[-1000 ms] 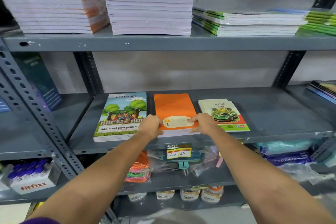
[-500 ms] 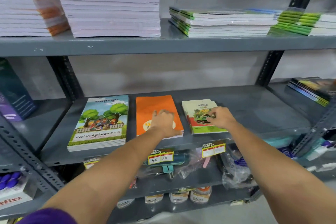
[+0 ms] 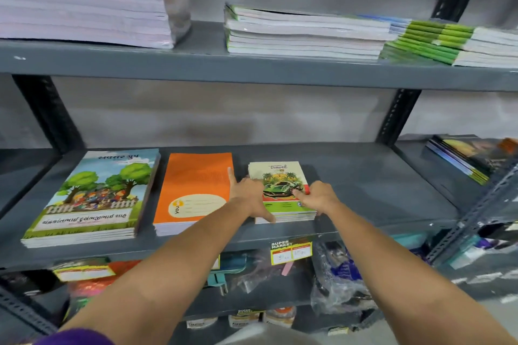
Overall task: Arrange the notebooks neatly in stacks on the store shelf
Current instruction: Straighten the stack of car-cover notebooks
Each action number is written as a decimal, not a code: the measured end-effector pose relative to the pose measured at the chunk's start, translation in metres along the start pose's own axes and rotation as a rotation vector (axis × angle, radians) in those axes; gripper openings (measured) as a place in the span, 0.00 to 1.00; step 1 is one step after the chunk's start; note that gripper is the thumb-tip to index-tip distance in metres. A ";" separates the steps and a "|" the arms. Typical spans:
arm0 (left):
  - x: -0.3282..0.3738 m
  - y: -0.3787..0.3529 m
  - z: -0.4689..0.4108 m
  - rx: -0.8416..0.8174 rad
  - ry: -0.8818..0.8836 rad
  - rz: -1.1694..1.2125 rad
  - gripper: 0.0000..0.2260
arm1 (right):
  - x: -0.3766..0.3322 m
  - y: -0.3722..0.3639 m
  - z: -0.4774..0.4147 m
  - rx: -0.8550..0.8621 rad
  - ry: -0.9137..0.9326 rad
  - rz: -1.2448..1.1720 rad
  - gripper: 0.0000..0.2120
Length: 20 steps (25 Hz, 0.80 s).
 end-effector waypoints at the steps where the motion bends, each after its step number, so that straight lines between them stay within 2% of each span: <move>1: -0.002 0.000 -0.001 0.004 0.013 0.020 0.36 | 0.000 0.000 -0.001 0.008 0.007 0.009 0.27; 4: -0.001 -0.001 0.001 0.022 0.012 0.027 0.38 | 0.000 0.001 -0.004 -0.006 0.053 0.005 0.27; 7: 0.003 -0.004 0.005 -0.005 0.009 0.004 0.52 | 0.000 0.002 -0.005 -0.034 0.120 -0.083 0.23; 8: 0.002 -0.005 0.007 -0.016 0.021 0.016 0.53 | 0.001 0.003 -0.004 -0.069 0.138 -0.140 0.25; 10: 0.003 -0.007 0.010 -0.038 0.038 0.052 0.54 | 0.000 0.004 0.000 -0.214 0.212 -0.156 0.43; 11: 0.003 -0.008 0.012 -0.037 0.038 0.069 0.54 | -0.001 0.002 0.003 -0.283 0.254 -0.089 0.51; 13: 0.004 -0.007 0.013 -0.032 0.049 0.091 0.54 | -0.004 -0.004 0.005 -0.335 0.321 0.055 0.60; 15: 0.006 -0.006 0.012 -0.029 0.058 0.114 0.55 | -0.007 -0.006 0.003 -0.298 0.338 0.107 0.63; 20: 0.005 -0.010 0.007 -0.015 0.081 0.207 0.55 | -0.005 -0.005 0.001 -0.271 0.319 0.115 0.62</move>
Point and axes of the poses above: each hand's wrist, its own z-axis away from the middle knuckle, its own y-axis out of the back of the hand, x = y × z, the point moved 6 cm from there along -z, towards the middle knuckle, and after that the axes turned 2 degrees about x, right-handed, at the moved point
